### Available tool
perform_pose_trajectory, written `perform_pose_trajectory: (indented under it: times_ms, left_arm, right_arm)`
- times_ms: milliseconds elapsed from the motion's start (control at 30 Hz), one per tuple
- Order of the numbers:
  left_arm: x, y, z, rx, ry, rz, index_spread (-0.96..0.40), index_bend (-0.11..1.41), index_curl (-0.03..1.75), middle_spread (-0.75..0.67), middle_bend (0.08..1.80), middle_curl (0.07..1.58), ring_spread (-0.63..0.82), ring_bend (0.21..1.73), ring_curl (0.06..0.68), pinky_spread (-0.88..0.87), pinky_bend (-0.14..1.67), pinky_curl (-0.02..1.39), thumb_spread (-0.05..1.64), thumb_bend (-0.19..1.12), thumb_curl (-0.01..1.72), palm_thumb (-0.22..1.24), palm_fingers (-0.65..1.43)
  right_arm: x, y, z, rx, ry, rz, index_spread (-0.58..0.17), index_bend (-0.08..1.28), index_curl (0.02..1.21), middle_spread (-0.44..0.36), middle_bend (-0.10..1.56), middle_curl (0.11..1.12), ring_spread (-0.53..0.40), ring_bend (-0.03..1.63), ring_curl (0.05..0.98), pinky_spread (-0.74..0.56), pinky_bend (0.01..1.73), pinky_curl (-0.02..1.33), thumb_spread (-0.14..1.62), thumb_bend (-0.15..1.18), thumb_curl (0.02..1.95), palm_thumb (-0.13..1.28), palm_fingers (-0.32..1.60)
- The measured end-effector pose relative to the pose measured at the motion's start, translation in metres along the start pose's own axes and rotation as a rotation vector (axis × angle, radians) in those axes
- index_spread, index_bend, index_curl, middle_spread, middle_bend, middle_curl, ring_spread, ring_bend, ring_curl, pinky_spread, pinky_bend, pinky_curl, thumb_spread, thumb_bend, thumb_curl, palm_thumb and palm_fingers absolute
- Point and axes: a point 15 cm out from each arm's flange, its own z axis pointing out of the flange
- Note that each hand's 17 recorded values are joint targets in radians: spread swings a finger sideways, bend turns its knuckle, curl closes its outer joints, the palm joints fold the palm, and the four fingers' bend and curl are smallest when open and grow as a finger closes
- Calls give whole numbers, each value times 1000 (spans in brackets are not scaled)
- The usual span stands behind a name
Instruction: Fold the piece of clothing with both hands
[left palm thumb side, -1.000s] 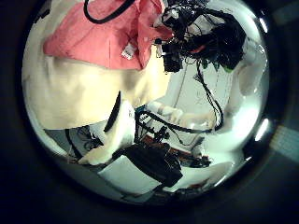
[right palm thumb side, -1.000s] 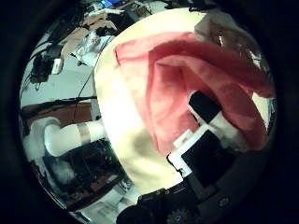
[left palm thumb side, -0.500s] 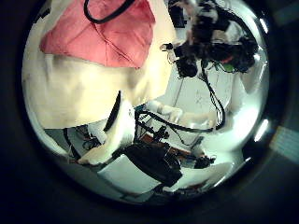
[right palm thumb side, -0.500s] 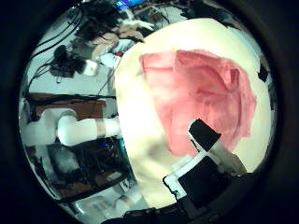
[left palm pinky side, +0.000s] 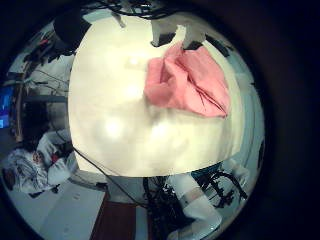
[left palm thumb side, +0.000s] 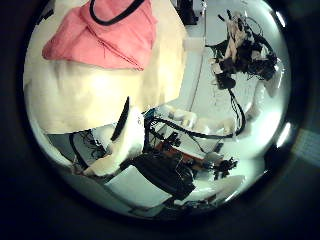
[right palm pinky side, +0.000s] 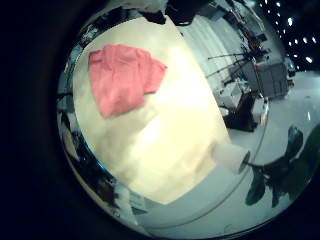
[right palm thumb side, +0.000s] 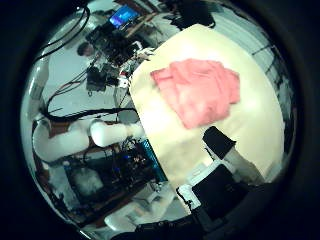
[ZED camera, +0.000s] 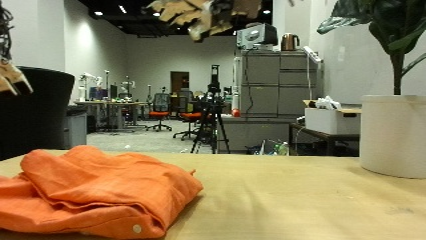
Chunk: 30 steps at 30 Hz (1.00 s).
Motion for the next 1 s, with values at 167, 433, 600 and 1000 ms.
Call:
perform_pose_trajectory:
  times_ms: [167, 433, 600, 1000]
  left_arm:
    - [42, 8, 3, -43, -85, 64, 94, 161, 286, 274, 275, 350, 456, 486, 207, 538, 197, 310, 1251, -16, 306, 435, 102]
    - [128, 8, 20, -28, -195, 128, 84, 165, 296, 274, 260, 346, 460, 482, 204, 534, 197, 310, 1240, -17, 305, 411, 119]
    - [162, 8, 35, -14, -239, 138, 68, 165, 299, 261, 265, 347, 451, 483, 205, 522, 194, 306, 1235, -16, 306, 405, 142]
    - [147, 13, 43, 30, -238, 69, 44, 169, 311, 233, 278, 354, 421, 479, 202, 508, 190, 295, 1215, -15, 315, 424, 182]
  right_arm:
    - [24, 67, 1, -97, 43, 173, -346, 173, 310, 77, 201, 352, 230, 410, 261, 453, 389, 385, 1068, -40, 600, 806, 66]
    - [23, 159, 24, -271, 49, 310, -339, 172, 305, 93, 186, 337, 240, 369, 249, 428, 358, 358, 1156, -26, 506, 719, 47]
    - [29, 180, 20, -267, 40, 400, -332, 172, 304, 107, 186, 329, 251, 340, 241, 415, 340, 345, 1197, -26, 440, 668, 46]
    - [6, 216, 52, -295, -29, 477, -319, 182, 313, 112, 183, 313, 256, 298, 233, 410, 301, 324, 1226, -16, 359, 648, 85]
